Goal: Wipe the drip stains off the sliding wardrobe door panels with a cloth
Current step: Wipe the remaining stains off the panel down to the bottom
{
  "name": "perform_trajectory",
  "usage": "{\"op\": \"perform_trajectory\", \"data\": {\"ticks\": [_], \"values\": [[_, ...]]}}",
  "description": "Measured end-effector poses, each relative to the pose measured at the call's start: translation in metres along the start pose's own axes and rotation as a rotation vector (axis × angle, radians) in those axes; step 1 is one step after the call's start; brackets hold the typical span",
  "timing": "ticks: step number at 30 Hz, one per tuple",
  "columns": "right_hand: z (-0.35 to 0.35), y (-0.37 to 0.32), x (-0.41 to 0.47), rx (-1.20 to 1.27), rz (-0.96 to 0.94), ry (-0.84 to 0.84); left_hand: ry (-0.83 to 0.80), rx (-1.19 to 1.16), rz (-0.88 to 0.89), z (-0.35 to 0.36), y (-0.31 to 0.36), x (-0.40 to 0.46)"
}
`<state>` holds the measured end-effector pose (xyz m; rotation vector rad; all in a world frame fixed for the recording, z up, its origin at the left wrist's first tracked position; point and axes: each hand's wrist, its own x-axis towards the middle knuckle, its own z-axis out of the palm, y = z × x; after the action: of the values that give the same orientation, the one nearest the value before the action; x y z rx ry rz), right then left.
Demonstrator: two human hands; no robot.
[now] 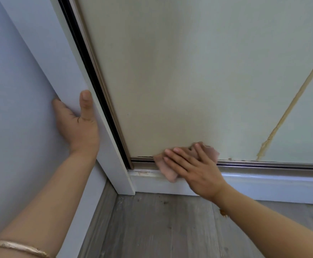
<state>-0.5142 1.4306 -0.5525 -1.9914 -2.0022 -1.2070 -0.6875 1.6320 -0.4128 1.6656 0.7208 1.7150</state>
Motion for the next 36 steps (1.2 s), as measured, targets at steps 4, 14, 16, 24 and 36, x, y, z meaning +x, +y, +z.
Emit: {"op": "perform_trajectory", "data": {"ticks": [4, 14, 16, 24, 36], "values": [[0.004, -0.019, 0.016, 0.026, 0.001, 0.01, 0.003, 0.0, -0.005, 0.0, 0.0, 0.001], [-0.003, -0.011, 0.018, 0.027, -0.021, 0.016, -0.016, -0.021, 0.005, 0.0, 0.005, -0.001], [-0.001, -0.032, 0.042, 0.072, -0.011, 0.019, -0.022, -0.018, 0.018, -0.001, 0.006, -0.001], [-0.014, 0.022, -0.029, -0.02, -0.017, -0.101, -0.004, -0.029, 0.013, 0.003, 0.004, -0.001], [-0.005, 0.002, -0.009, 0.042, -0.03, -0.071, -0.011, -0.016, 0.006, 0.002, 0.005, -0.002]]}}
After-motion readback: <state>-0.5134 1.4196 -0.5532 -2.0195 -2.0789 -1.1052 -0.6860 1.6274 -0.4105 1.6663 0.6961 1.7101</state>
